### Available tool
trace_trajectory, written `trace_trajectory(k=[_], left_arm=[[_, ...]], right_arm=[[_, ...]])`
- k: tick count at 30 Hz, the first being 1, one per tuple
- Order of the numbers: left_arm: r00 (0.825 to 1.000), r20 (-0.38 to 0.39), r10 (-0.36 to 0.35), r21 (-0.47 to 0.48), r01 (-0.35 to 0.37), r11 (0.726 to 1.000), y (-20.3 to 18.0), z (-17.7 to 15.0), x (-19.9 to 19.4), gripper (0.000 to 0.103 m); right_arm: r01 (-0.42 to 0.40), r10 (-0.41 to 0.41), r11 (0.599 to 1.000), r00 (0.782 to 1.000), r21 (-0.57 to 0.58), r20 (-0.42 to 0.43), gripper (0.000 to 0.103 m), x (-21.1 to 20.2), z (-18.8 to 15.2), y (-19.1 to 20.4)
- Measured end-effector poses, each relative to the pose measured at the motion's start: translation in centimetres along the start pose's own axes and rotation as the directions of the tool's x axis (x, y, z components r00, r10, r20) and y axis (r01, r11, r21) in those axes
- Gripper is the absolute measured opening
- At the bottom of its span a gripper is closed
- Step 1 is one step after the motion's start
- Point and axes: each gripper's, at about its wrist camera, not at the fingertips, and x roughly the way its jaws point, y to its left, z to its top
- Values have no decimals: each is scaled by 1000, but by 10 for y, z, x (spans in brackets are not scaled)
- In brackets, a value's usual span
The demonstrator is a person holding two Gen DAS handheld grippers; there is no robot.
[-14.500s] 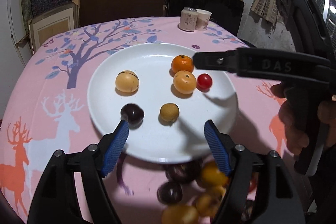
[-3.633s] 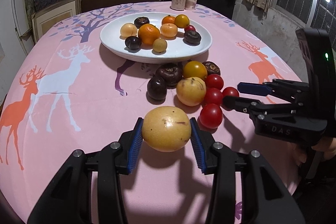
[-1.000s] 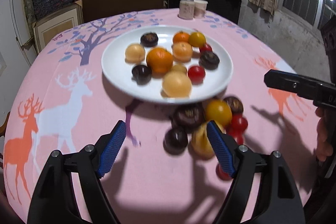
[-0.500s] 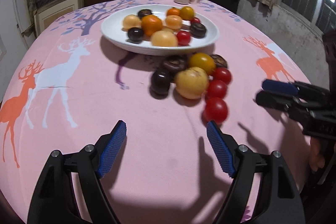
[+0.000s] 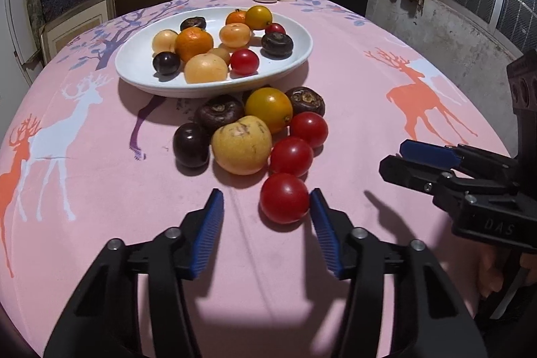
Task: Organize fruits
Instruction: 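Grasp a red cherry tomato with the left tool while the right tool grasps another tomato, then carry both tomatoes onto the white plate and open both tools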
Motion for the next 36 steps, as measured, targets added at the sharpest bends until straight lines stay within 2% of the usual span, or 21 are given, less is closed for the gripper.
trace_trajectory(k=[3, 9, 14, 17, 21, 24, 26, 36], left_arm=[[1000, 3, -14, 31, 14, 999, -9, -1, 1, 30], [998, 48, -47, -38, 49, 998, 5, -4, -9, 29], [995, 99, 1, -61, 5, 998, 21, -11, -29, 29], [994, 103, 29, -76, -21, 997, 32, -16, -36, 29], [995, 97, 33, -119, -21, 993, 48, -20, -37, 29], [994, 99, 39, -120, -27, 992, 52, -22, -39, 29], [994, 103, 36, -125, -23, 992, 54, -23, -40, 29], [995, 97, 22, -122, -10, 992, 54, -25, -37, 29]], right_arm=[[-10, 10, 1000, 1000, 6, -3, 54, 0, -1, -2], [-23, 23, 1000, 1000, -11, -15, 53, 2, -1, 1], [-7, 6, 999, 1000, -35, -26, 54, 4, -1, 7], [-9, 6, 995, 1000, -99, -28, 54, 6, 1, 26], [3, -9, 981, 999, -196, -32, 53, 14, 3, 55], [-17, 4, 974, 998, -225, -61, 53, 25, 6, 69], [-44, 26, 974, 996, -223, -82, 51, 32, 8, 74], [-40, 17, 982, 992, -184, -127, 50, 48, 17, 76]])
